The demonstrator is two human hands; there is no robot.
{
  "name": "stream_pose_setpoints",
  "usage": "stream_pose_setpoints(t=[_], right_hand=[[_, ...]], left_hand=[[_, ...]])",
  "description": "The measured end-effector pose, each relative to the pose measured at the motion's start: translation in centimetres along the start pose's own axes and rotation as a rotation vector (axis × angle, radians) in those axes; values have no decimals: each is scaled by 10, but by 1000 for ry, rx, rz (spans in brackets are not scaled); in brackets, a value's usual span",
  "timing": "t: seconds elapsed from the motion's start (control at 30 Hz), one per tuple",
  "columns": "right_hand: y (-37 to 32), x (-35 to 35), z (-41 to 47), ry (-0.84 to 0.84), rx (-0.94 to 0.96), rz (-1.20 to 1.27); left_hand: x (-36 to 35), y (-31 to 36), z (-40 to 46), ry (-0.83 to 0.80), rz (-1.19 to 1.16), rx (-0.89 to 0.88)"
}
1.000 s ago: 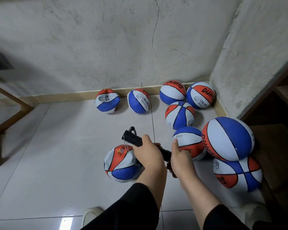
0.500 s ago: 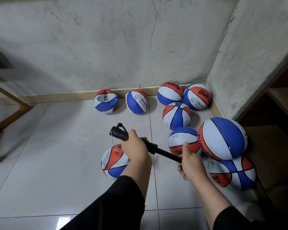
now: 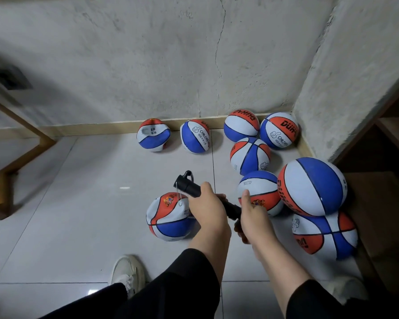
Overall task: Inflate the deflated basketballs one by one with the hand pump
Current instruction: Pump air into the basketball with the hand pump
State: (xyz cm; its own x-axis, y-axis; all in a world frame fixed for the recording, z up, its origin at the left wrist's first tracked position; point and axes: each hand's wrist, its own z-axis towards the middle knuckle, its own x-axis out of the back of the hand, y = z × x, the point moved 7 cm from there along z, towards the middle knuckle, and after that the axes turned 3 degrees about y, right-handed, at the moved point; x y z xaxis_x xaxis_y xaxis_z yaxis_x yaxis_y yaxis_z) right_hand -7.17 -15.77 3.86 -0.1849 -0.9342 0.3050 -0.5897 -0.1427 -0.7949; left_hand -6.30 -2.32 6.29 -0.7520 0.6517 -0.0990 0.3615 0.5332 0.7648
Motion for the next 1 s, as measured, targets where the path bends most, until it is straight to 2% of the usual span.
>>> stream_pose_setpoints(t=[0.1,0.3,0.63,0.8,1.0], right_hand=[[6,10,2,24,-69,66],[20,33,0,31,-131,131],[7,15,6,66,-32,41],[-4,-2,6,25,32,-22],[16,5,12,32,-134,110]], left_hand=[[-4,7,-6,-36,28,-16],[8,25,17,-6,13,-39],[-4,0,-1,25,-41,-8],[-4,-3,6,15,-2,-9],[-4,14,27,28,-2,-24]])
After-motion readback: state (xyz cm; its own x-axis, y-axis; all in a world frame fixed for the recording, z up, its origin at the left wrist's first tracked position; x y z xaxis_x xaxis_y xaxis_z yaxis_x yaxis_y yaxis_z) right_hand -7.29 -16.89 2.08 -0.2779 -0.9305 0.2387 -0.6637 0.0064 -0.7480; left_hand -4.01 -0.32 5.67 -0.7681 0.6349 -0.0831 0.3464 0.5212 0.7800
